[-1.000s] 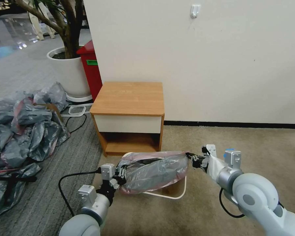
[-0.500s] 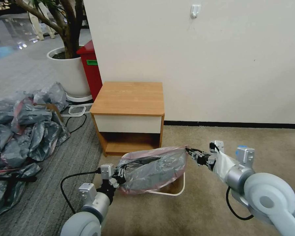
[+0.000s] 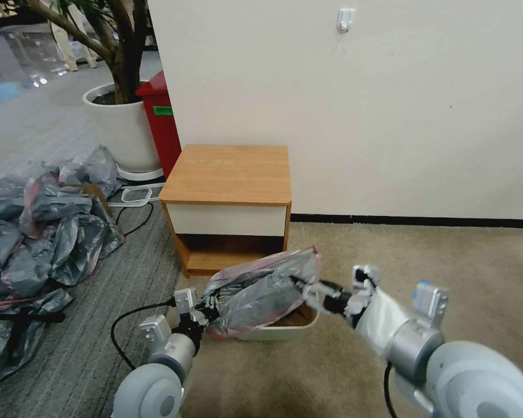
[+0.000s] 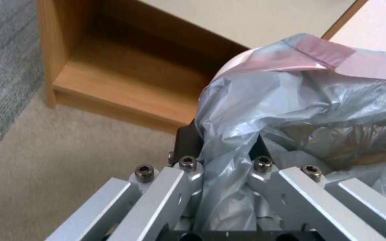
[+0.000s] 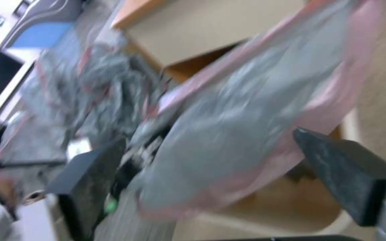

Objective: Pick up the garbage bag from the table and place it over the trash can.

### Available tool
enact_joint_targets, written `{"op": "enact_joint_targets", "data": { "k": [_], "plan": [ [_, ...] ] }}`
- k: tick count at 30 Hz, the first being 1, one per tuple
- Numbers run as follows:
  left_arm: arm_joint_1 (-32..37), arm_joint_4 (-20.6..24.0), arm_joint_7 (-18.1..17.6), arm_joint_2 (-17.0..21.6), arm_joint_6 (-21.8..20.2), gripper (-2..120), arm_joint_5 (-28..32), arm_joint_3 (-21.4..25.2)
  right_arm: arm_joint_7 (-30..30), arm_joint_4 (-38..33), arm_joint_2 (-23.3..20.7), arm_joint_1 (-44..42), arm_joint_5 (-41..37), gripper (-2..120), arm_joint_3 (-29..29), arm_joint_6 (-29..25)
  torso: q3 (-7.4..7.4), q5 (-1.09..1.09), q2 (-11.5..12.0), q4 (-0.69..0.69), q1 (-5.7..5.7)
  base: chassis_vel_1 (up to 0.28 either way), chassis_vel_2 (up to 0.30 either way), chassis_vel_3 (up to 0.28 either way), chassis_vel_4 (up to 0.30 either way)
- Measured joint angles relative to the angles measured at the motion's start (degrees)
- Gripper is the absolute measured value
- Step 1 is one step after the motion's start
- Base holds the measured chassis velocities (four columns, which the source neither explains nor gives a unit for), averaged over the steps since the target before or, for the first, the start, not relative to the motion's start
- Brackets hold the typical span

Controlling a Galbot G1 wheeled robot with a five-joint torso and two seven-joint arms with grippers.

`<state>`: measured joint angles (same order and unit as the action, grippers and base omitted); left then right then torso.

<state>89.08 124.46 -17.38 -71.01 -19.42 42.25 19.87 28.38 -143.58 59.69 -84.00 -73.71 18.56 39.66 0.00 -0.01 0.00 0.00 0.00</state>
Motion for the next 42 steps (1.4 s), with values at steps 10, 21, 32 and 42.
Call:
{"op": "enact_joint_targets", "data": {
  "k": [10,21,32,42],
  "plan": [
    [-0.1,2.0,-0.1,0.4,1.6,7,-4.8,0.0,0.0,0.2,0.7,0.6,2.7,100,-4.6,0.8,0.00,0.00,0.0,0.00,0.00,0.000,0.000,0.000,0.000],
    [0.1,3.9,2.6,1.1,3.4,7,-10.5,-0.1,1.1,1.6,2.2,1.9,5.8,100,-8.4,0.8,-0.01,0.00,0.0,0.00,0.00,0.000,0.000,0.000,0.000],
    [0.0,4.9,4.1,2.0,3.6,7,-11.0,0.1,0.8,4.5,4.1,2.9,7.3,99,-9.9,0.8,0.00,0.00,0.0,0.00,0.00,0.000,0.000,0.000,0.000],
    [-0.5,4.5,4.3,1.7,3.6,7,-9.1,-0.3,-5.1,6.2,5.5,2.8,9.8,92,-9.8,-0.8,0.00,0.00,0.0,0.00,0.00,0.000,0.000,0.000,0.000]
  ]
}}
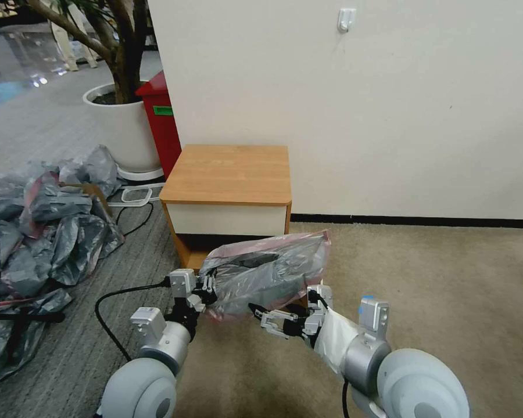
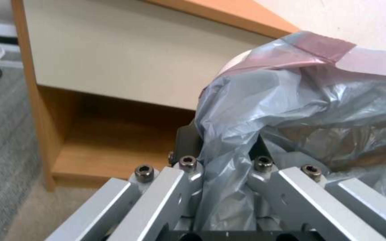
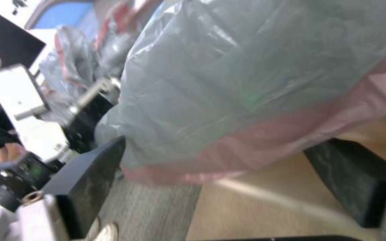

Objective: Pick up the garbage bag from the table and place it over the trash can.

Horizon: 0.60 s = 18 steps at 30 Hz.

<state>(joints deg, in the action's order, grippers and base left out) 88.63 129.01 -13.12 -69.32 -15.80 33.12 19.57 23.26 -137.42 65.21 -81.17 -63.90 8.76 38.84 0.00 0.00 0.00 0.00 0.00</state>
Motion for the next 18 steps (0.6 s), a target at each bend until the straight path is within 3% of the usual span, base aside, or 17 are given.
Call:
{"op": "enact_joint_targets", "data": {
  "k": [5,9,18],
  "plan": [
    [-0.2,-0.2,-0.2,-0.2,-0.4,7,2.3,-0.3,-2.4,1.1,0.7,-0.3,2.8,78,-0.1,-1.6,0.00,0.00,0.0,0.00,0.00,0.000,0.000,0.000,0.000],
    [-0.6,-0.2,-1.9,-0.6,-1.8,7,7.3,-0.7,-4.0,1.4,1.3,-0.8,4.3,58,-0.1,-2.7,0.01,0.00,0.0,0.00,0.00,0.000,0.000,0.000,0.000],
    [-1.0,-0.6,-4.1,-1.4,-2.7,7,10.7,-1.4,-5.4,1.1,1.5,-1.3,6.1,28,-0.1,-3.6,0.01,0.00,0.0,0.00,0.00,0.000,0.000,0.000,0.000]
  ]
}}
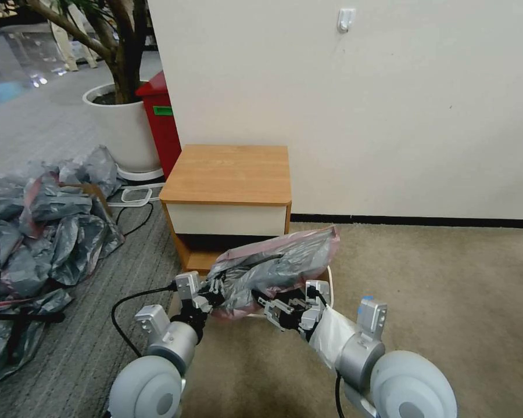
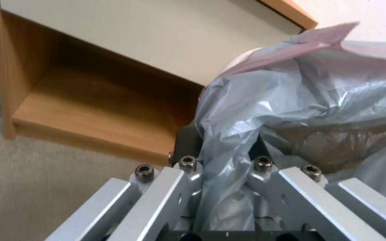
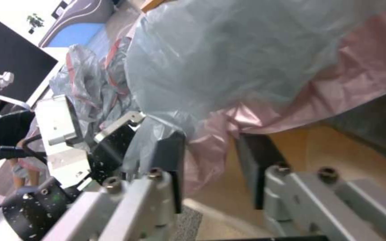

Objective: Pick up the garbage bag from the table and place it over the trash can.

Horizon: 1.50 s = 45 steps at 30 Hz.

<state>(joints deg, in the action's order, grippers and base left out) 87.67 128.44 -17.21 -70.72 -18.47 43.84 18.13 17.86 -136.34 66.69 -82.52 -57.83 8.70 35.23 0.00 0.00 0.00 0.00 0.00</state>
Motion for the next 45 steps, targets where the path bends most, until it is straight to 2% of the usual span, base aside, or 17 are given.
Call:
{"op": "enact_joint_targets", "data": {
  "k": [2,5,8,23,31,45],
  "plan": [
    [0.0,0.0,-0.1,0.0,-0.1,7,0.1,0.0,-0.1,-0.1,0.0,0.0,0.1,24,0.0,-0.1,0.00,0.00,0.0,0.00,0.00,0.000,0.000,0.000,0.000],
    [0.0,-0.2,-0.7,-0.2,-0.7,7,0.4,0.0,-0.8,-0.3,-0.1,-0.1,1.1,5,-0.1,-0.4,0.00,0.00,0.0,0.00,0.00,0.000,0.000,0.000,0.000],
    [0.0,-0.3,-0.9,-0.2,-0.9,7,0.4,0.1,-1.0,-0.8,-0.2,-0.2,1.2,0,-0.1,-0.5,0.00,0.00,0.0,0.00,0.00,0.000,0.000,0.000,0.000],
    [-2.6,-2.5,-3.0,-0.2,-1.3,7,2.9,0.2,-1.4,-6.2,-3.9,-6.9,1.1,0,1.6,0.1,0.00,0.00,0.0,0.00,0.00,0.000,0.000,0.000,0.000],
    [-3.4,-2.6,-3.2,0.0,-1.4,7,4.2,0.3,-1.1,-4.4,-3.6,-9.2,1.5,0,1.3,1.3,0.00,0.00,0.0,0.00,0.00,0.000,0.000,0.000,0.000],
    [-4.8,-3.0,-5.8,0.2,-2.0,7,11.0,2.6,4.3,-4.6,-2.5,-13.2,1.8,0,4.3,2.2,0.00,0.00,0.0,0.00,0.00,0.000,0.000,0.000,0.000]
  ]
}}
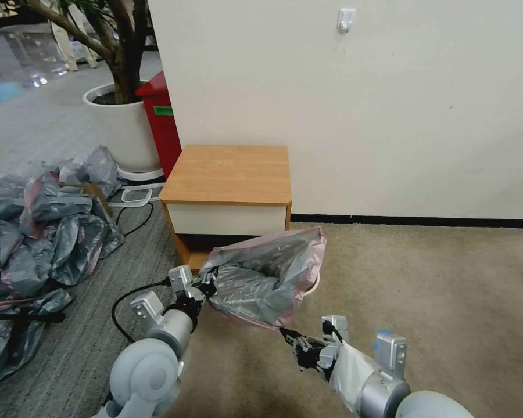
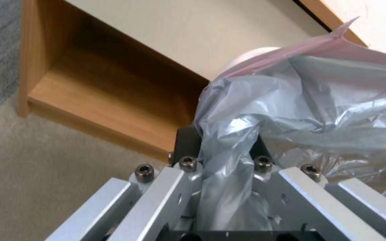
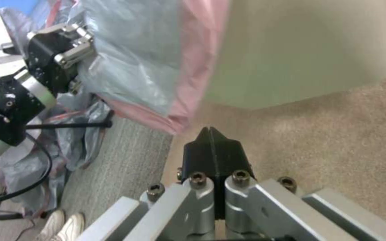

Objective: Pick up the garbage bag from the table and place it over the trash can.

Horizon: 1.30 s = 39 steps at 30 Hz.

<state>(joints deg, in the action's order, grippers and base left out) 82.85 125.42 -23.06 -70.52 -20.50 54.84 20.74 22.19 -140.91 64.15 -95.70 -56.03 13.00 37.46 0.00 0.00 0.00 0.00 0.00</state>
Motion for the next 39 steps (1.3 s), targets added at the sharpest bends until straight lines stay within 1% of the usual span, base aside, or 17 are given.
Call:
{"op": "enact_joint_targets", "data": {
  "k": [7,10,12,14,15,18,20,21,23,24,26,29,30,31,33,36,39],
  "plan": [
    [-0.6,-1.0,-1.1,-0.2,-0.1,7,1.8,0.5,1.2,-2.1,2.7,-1.9,1.8,0,1.8,-0.7,0.00,0.00,0.0,0.00,0.00,0.000,0.000,0.000,0.000],
    [-1.0,-1.5,-2.4,-0.6,-0.1,7,3.4,1.0,0.8,-2.3,6.1,-4.3,6.3,14,3.4,-3.6,0.00,0.00,0.0,0.01,0.00,0.000,0.000,0.000,0.000],
    [-1.1,-1.6,-2.7,-0.7,-0.1,7,3.8,1.0,0.1,-2.3,6.8,-4.9,8.3,17,3.4,-5.2,0.00,0.00,0.0,0.00,0.00,0.000,0.000,0.000,0.000],
    [-1.2,-1.6,-3.4,-0.7,0.0,7,4.7,1.0,-1.6,-2.3,8.4,-6.0,14.0,25,3.5,-9.8,0.00,0.00,0.0,0.01,0.00,0.000,0.000,0.000,0.000],
    [-1.2,-1.6,-3.7,-0.6,0.0,7,5.0,1.0,-2.9,-2.3,9.6,-6.3,17.3,32,3.6,-14.3,0.00,0.00,0.0,0.01,0.00,0.000,0.000,0.000,0.000],
    [-0.9,-1.6,-4.0,-0.4,0.0,7,5.2,1.0,-4.4,-2.3,10.8,-5.9,19.7,39,3.9,-18.3,0.00,0.00,0.0,0.00,0.00,0.000,0.000,0.000,0.000],
    [-0.5,-1.4,-4.3,0.0,0.0,7,5.5,1.0,-6.8,-2.4,13.3,-4.4,21.4,51,4.2,-22.4,0.00,0.00,0.0,0.00,0.00,0.000,0.000,0.000,0.000],
    [-0.5,-1.4,-4.3,0.0,0.0,7,5.5,1.0,-6.8,-2.4,13.3,-4.4,21.4,51,4.2,-22.4,0.00,0.00,0.0,0.00,0.00,0.000,0.000,0.000,0.000],
    [-0.3,-1.2,-4.6,0.4,0.0,7,5.8,0.8,-7.1,-2.4,15.7,-2.3,21.3,58,3.4,-23.9,0.00,0.00,0.0,-0.01,0.00,0.000,0.000,0.000,0.000],
    [-0.3,-1.1,-4.7,0.5,0.1,7,5.8,0.7,-6.8,-2.4,17.1,-1.1,21.2,65,2.8,-24.4,0.00,0.00,0.0,0.00,0.00,0.000,0.000,0.000,0.000],
    [-0.3,-1.1,-4.7,0.5,0.2,7,5.8,0.6,-6.6,-2.1,17.8,-0.4,21.2,68,2.4,-24.7,0.00,-0.01,0.0,-0.01,0.00,0.000,0.000,0.000,0.000],
    [-0.4,-1.0,-4.7,0.4,0.3,7,5.8,0.0,-6.1,1.0,21.3,1.8,21.0,79,1.0,-25.9,0.00,0.00,0.0,-0.01,0.00,0.000,0.000,0.000,0.000],
    [-0.5,-0.9,-4.7,0.3,0.4,7,5.8,-0.2,-6.0,2.2,22.7,2.4,21.3,86,0.5,-26.5,0.00,-0.01,0.0,0.00,0.00,0.000,0.000,0.000,0.000],
    [-0.5,-0.9,-4.7,0.3,0.4,7,5.8,-0.2,-6.0,2.2,22.7,2.4,21.3,86,0.5,-26.5,0.00,-0.01,0.0,0.00,0.00,0.000,0.000,0.000,0.000],
    [-0.6,-0.9,-4.7,-0.1,0.4,7,5.6,-0.7,-5.9,4.8,25.9,3.1,23.8,96,-0.7,-27.5,0.00,0.00,0.0,0.00,0.00,0.000,0.000,0.000,0.000],
    [-0.7,-0.9,-4.7,-0.6,0.4,7,5.1,-1.0,-5.8,6.6,27.5,2.9,26.0,98,-1.2,-28.7,0.00,-0.01,0.0,0.00,0.01,0.000,0.000,0.000,0.000],
    [-0.7,-0.9,-4.7,-0.8,0.4,7,5.0,-1.2,-5.7,6.7,27.5,2.9,26.2,98,-1.2,-28.9,0.00,0.00,0.0,0.00,0.00,0.000,0.000,0.000,0.000]
  ]
}}
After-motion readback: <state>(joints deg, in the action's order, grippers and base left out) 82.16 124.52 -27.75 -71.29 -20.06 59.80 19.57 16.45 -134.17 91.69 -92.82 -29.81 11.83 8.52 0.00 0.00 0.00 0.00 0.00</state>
